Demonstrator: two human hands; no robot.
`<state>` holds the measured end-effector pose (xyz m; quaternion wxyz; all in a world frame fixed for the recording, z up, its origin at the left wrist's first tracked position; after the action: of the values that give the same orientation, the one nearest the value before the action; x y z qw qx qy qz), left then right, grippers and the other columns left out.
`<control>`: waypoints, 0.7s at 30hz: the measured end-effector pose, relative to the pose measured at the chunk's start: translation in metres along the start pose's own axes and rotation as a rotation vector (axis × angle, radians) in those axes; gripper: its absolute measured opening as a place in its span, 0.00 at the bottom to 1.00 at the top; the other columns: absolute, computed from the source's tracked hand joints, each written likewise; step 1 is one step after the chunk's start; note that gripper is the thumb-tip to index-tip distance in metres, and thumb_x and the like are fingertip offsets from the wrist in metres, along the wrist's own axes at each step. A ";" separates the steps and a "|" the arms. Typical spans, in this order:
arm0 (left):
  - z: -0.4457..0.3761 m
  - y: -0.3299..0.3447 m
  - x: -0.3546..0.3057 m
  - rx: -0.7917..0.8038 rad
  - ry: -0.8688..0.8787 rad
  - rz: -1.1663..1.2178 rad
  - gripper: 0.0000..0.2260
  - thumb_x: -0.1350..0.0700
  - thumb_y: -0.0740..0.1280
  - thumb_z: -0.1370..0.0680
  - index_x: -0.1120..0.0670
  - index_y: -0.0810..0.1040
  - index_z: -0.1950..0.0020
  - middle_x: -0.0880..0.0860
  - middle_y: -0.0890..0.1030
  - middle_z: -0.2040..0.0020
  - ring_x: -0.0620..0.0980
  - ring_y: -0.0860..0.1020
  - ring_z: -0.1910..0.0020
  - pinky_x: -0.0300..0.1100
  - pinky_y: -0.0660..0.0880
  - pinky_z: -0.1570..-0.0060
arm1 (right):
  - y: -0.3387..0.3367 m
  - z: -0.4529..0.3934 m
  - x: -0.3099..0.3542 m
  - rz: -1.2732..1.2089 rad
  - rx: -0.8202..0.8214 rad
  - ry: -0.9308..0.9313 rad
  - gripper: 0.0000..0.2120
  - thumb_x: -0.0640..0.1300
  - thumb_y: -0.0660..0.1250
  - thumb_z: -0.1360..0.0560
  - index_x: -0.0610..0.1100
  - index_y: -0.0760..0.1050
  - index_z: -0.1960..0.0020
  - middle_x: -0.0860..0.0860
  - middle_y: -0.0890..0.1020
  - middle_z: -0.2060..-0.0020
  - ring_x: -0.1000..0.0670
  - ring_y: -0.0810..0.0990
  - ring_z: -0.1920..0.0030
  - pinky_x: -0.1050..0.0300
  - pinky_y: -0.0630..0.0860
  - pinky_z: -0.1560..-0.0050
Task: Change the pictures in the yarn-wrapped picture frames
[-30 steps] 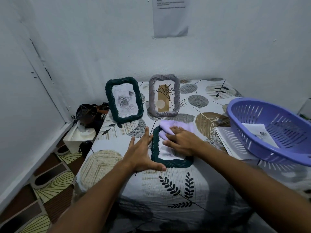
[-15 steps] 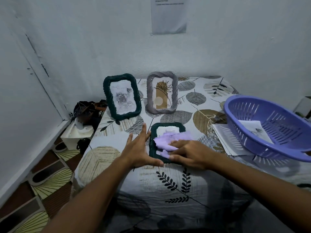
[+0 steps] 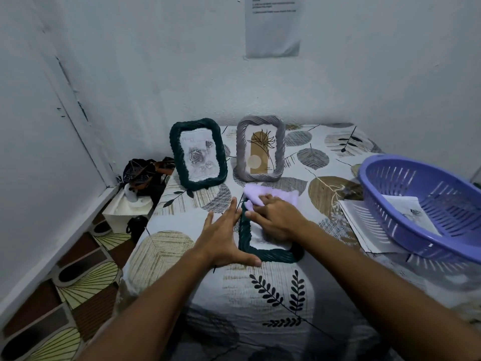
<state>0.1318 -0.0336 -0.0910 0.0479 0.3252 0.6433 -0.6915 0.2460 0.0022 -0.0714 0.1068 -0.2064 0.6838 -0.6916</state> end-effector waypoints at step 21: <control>0.002 0.000 -0.004 0.039 0.008 -0.090 0.57 0.25 0.70 0.44 0.45 0.51 0.22 0.48 0.55 0.21 0.45 0.46 0.22 0.56 0.37 0.25 | 0.002 -0.003 -0.005 0.034 -0.018 0.148 0.40 0.70 0.37 0.26 0.47 0.63 0.26 0.37 0.58 0.25 0.40 0.53 0.24 0.45 0.52 0.26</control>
<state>0.1338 -0.0372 -0.0890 0.0078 0.2995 0.6438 -0.7041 0.2491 0.0067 -0.0744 0.0656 -0.1439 0.6994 -0.6970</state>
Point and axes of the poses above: each hand's wrist, its own z-axis away from the middle knuckle, its own y-axis out of the palm, x = y × z, the point moved 9 cm from there along -z, towards the middle knuckle
